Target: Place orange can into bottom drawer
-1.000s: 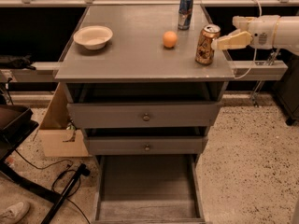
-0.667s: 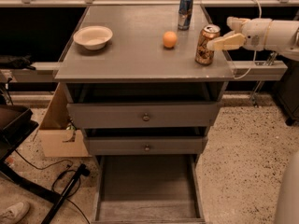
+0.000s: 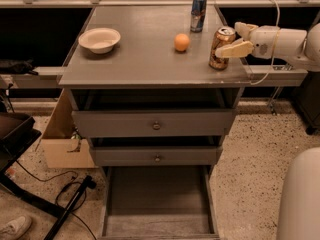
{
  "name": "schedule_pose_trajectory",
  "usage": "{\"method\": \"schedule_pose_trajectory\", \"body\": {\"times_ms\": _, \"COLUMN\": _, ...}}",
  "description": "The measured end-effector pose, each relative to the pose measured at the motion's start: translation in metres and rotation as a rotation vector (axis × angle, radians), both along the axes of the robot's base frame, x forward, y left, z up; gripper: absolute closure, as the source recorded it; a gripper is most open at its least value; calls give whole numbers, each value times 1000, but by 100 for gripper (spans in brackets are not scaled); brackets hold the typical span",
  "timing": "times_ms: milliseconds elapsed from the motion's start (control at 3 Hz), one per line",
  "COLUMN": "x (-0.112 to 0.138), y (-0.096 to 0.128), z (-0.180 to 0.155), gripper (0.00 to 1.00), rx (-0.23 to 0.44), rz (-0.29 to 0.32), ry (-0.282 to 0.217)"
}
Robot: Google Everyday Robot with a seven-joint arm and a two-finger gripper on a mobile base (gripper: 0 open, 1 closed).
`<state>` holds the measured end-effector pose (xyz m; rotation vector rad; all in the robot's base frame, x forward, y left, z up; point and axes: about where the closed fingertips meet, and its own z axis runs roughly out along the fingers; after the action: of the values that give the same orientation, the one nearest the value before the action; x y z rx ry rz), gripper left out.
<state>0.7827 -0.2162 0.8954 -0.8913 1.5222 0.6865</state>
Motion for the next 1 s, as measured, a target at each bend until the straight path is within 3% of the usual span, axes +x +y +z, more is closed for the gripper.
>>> {"method": "schedule_pose_trajectory", "body": {"times_ms": 667, "x": -9, "y": 37, "z": -23, "gripper": 42, "rx": 27, "rz": 102, "ry": 52}}
{"method": "schedule_pose_trajectory", "body": {"times_ms": 1000, "x": -9, "y": 38, "z": -24, "gripper": 73, "rx": 27, "rz": 105, "ry": 54}}
